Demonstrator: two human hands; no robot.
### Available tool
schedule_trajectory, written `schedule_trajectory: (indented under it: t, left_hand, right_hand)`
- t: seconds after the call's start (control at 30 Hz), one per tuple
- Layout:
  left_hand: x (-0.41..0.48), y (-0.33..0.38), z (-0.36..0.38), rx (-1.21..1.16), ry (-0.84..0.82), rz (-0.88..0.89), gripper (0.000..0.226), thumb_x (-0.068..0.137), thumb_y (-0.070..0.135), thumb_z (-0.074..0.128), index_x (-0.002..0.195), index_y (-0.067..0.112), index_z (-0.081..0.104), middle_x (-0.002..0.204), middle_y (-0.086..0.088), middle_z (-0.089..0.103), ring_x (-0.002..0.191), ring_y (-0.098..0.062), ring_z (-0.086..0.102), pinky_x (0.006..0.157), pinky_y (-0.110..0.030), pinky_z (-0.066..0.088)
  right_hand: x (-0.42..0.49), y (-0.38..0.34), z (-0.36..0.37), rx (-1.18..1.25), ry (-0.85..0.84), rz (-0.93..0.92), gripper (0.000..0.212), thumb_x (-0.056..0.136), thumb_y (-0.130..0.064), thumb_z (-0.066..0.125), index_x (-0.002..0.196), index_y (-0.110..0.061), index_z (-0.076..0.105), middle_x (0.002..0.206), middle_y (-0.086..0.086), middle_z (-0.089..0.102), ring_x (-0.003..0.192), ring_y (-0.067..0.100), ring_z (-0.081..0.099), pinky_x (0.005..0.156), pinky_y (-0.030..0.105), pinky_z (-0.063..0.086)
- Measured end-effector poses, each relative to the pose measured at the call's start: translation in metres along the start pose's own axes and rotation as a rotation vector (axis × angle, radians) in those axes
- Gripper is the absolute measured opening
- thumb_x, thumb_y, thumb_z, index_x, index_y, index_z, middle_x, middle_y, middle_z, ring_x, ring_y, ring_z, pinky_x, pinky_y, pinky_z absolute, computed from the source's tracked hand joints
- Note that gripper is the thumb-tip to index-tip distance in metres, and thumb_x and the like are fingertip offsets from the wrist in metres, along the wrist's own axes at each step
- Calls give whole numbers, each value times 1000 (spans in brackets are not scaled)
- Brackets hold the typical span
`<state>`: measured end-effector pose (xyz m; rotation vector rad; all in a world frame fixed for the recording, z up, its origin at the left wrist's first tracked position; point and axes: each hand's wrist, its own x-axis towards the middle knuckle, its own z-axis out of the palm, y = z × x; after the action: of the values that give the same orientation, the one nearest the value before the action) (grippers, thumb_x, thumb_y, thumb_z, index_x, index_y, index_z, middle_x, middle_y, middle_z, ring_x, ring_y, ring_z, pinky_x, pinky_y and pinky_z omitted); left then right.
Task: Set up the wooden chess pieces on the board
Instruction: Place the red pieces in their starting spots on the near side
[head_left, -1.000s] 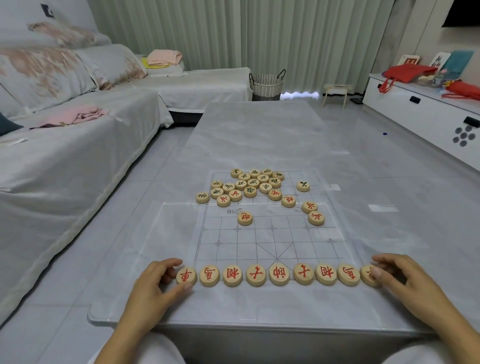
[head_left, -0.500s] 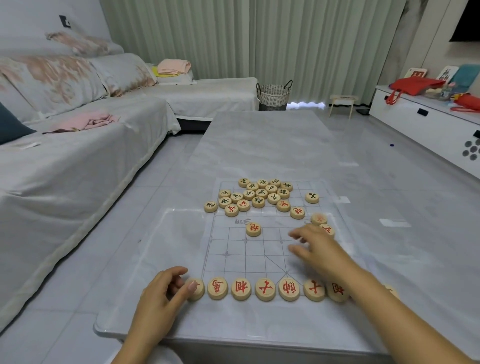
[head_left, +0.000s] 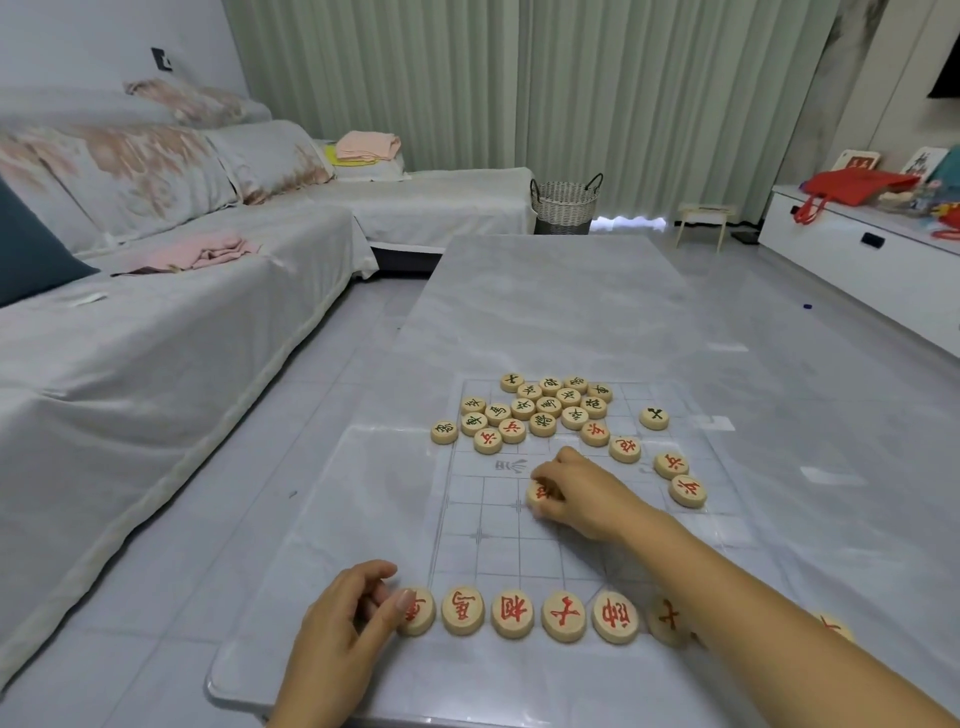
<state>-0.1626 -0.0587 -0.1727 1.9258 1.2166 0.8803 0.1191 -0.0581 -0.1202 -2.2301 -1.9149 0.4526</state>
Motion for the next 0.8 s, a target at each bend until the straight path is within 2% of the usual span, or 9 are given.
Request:
schedule_trajectory:
  t: [0.07, 0.13, 0.17, 0.23, 0.3, 0.4, 0.57, 0.67, 0.8]
  left_hand:
    - [1, -2, 0, 10, -9, 6, 23, 80, 19, 67, 91, 37, 56, 95, 24, 56, 87, -5, 55, 69, -8, 44]
    - [1, -3, -1, 3, -24, 6, 23, 80, 21, 67, 88, 40, 58, 93, 23, 57, 86, -5, 56, 69, -8, 44]
    - [1, -3, -1, -12, -31, 4, 19, 78, 26, 67, 87, 41, 60, 93, 22, 58, 85, -5, 56, 70, -8, 44]
    - [1, -3, -2, -31, -34, -2, 25, 73, 39, 65, 92, 49, 55, 91, 15, 61, 84, -6, 58, 70, -9, 44]
    - [1, -2, -2, -20, -33, -5, 32, 76, 37, 69, 94, 54, 50, 82, 3, 63, 82, -10, 59, 71, -9, 44]
    - [1, -1, -1, 10, -52, -8, 43, 78, 19, 68, 90, 56, 50, 85, 2, 63, 84, -8, 58, 70, -6, 42]
    - [1, 2, -2, -21, -55, -39, 42, 80, 14, 66, 88, 54, 54, 88, -2, 63, 82, -14, 60, 68, -2, 41]
    - [0, 5, -2, -45, -48, -56, 42, 80, 12, 66, 86, 52, 56, 86, -5, 64, 84, -5, 58, 68, -1, 40]
    - [0, 8, 0, -31, -30, -68, 41, 80, 12, 66, 85, 51, 56, 83, -6, 64, 82, -4, 58, 66, -1, 41]
  right_hand:
    - [-19, 18, -12, 84, 54, -10, 42, 89, -31, 55, 129, -20, 49, 118, 0, 48, 101, 17, 52, 86, 27, 42]
    - [-39, 49, -33, 244, 162, 72, 41, 85, -27, 62, 124, -18, 53, 106, -4, 51, 90, 12, 53, 81, 24, 41]
    - [-50, 66, -45, 319, 230, 143, 39, 82, -25, 67, 118, -17, 57, 102, -4, 53, 86, 13, 54, 79, 25, 41]
    - [-76, 100, -67, 460, 356, 289, 32, 78, -23, 73, 105, -16, 59, 101, 1, 59, 88, 19, 57, 76, 28, 42]
    - [-98, 122, -75, 573, 407, 370, 26, 77, -22, 73, 98, -19, 59, 98, 2, 62, 92, 22, 58, 76, 30, 41]
    - [-113, 132, -65, 618, 344, 401, 23, 78, -20, 72, 96, -21, 60, 96, 1, 63, 87, 17, 57, 73, 28, 42]
    - [-108, 130, -30, 427, 128, 374, 30, 77, -25, 73, 102, -27, 57, 102, -4, 56, 91, 12, 53, 82, 26, 42]
    - [-105, 128, -25, 350, 87, 358, 31, 78, -29, 71, 102, -34, 53, 103, -9, 48, 91, 8, 49, 82, 23, 39]
    - [-106, 129, -25, 339, 62, 339, 30, 78, -30, 72, 102, -35, 53, 102, -13, 46, 93, 8, 49, 83, 23, 41]
